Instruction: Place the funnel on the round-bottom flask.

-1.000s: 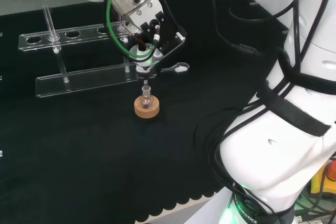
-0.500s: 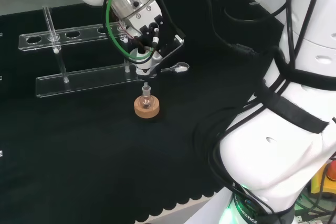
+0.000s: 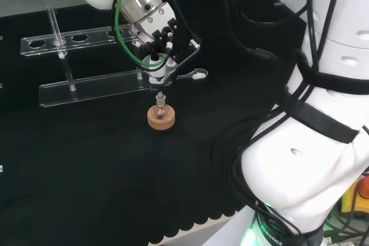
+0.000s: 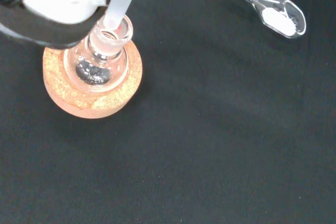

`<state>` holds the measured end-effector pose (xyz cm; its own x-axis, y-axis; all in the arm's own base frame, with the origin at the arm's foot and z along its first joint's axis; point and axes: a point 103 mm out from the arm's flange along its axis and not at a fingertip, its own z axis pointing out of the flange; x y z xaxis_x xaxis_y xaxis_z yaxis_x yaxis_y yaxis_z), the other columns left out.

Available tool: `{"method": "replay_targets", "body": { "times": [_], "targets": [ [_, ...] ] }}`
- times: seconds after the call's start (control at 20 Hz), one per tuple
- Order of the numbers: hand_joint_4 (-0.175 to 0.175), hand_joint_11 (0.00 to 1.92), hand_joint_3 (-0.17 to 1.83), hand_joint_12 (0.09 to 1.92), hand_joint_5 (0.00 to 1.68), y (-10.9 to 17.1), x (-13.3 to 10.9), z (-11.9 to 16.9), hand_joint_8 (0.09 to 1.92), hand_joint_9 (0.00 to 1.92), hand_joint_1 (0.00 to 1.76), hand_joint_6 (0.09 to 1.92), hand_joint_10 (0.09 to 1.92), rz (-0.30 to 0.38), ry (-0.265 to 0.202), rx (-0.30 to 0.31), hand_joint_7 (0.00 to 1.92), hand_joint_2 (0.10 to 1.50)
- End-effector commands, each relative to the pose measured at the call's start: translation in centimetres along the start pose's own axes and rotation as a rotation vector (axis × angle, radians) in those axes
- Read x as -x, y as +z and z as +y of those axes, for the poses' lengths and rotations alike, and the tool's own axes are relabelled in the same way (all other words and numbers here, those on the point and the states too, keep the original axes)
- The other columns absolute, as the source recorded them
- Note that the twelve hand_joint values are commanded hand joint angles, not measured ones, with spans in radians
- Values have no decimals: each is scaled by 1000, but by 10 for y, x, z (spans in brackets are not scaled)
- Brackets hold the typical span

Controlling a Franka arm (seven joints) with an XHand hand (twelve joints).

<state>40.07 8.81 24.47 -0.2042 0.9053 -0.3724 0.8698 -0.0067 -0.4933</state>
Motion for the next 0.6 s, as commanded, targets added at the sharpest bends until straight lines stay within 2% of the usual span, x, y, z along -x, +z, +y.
{"method": "replay_targets", "body": {
  "times": [0.05,0.6],
  "targets": [
    [-55,952,720,985,828,1,0,0,731,1243,994,819,345,3,0,0,730,716],
    [-56,952,723,985,826,8,-1,7,734,1240,993,820,350,5,-8,-24,727,717]
  ]
}}
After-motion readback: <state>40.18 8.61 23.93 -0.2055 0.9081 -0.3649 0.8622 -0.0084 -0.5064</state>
